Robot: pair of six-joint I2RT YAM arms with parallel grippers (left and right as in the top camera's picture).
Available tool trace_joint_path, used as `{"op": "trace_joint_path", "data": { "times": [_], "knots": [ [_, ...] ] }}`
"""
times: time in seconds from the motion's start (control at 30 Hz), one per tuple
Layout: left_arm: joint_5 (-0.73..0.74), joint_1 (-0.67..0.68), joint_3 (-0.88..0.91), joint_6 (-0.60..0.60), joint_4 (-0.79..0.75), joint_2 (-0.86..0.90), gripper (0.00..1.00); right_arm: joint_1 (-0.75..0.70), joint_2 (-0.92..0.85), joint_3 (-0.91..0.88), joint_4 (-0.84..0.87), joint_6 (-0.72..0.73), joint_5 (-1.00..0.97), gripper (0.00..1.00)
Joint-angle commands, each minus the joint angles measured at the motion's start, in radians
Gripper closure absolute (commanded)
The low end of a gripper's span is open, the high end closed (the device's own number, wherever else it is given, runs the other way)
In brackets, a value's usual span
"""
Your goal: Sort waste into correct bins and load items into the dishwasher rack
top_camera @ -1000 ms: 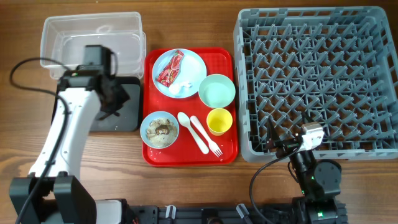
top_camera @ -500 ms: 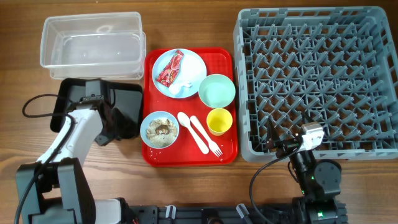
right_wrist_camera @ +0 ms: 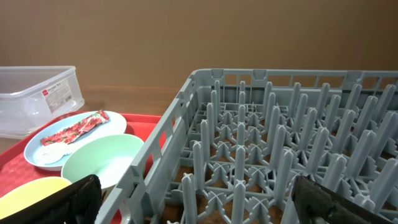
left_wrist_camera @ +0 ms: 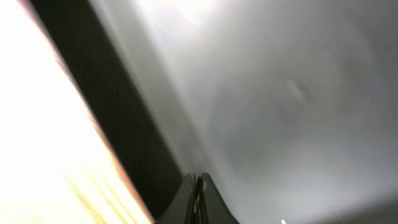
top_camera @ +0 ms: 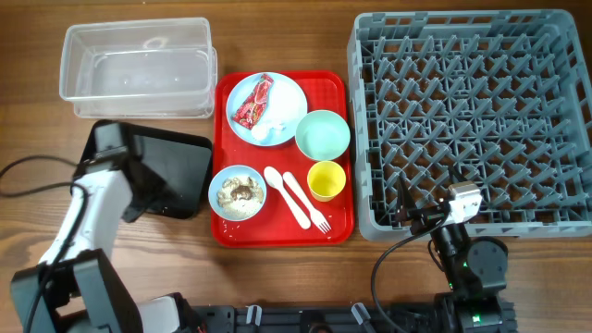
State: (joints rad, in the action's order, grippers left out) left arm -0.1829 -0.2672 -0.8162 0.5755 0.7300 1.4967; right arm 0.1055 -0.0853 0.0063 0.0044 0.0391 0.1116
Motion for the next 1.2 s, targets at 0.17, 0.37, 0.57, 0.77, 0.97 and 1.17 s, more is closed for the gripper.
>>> {"op": "trace_joint_path", "data": {
  "times": [0.17,0.37,0.57,0.77,0.97,1.17],
  "knots": [
    [0.187,-0.253,0.001,-0.078,-0.207,0.05,0.96,-0.002,0.004,-0.001,0.004,-0.006,0.01,0.0],
    [0.102,-0.253,0.001,-0.069,-0.138,0.054,0.96,-0.002,0.004,-0.001,0.004,-0.006,0.01,0.0],
    [0.049,-0.253,0.001,0.01,-0.082,0.035,0.96,-0.002,0.004,-0.001,0.004,-0.007,0.01,0.0],
    [0.063,-0.253,0.001,0.047,-0.029,0.012,0.96,-0.002,0.004,-0.001,0.004,-0.006,0.01,0.0],
    [0.508,-0.243,0.001,-0.229,-0.029,0.011,0.96,-0.002,0.004,-0.001,0.004,-0.006,0.01,0.0],
    [0.507,-0.089,0.011,-0.207,-0.023,0.032,0.96,-0.002,0.004,-0.001,0.004,-0.006,0.01,0.0]
  ]
}}
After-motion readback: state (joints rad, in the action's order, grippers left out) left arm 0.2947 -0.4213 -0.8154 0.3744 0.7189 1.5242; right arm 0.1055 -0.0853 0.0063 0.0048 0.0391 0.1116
